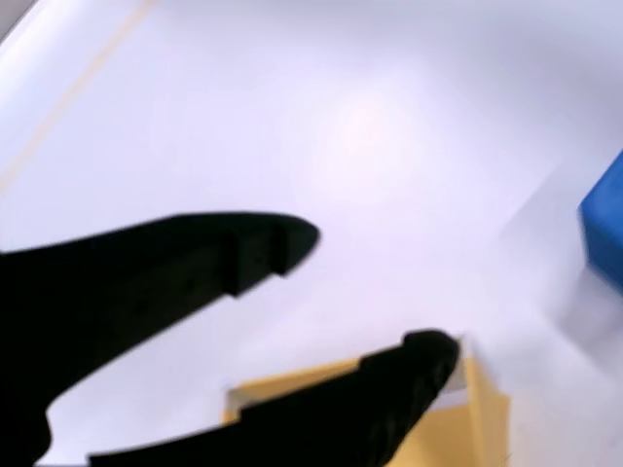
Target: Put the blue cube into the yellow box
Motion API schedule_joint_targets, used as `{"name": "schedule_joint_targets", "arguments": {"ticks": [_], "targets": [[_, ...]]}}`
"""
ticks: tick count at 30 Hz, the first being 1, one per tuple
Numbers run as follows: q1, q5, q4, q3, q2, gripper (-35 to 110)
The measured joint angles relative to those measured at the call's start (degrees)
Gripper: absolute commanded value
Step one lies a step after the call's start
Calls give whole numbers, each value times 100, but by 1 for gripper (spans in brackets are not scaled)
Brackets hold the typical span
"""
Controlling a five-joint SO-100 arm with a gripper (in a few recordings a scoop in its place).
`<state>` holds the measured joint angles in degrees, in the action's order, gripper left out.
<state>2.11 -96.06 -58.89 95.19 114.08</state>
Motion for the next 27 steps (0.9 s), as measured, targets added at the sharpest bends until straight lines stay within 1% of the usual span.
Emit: {"name": "schedule_joint_targets", "arguments": {"ticks": [4,11,19,27], "targets": [[62,229,536,-404,-773,38],[149,387,1274,-1125,-2101,41],[149,492,1644,-2057,-3419,42],[255,589,1811,-2487,-4395,42]]}}
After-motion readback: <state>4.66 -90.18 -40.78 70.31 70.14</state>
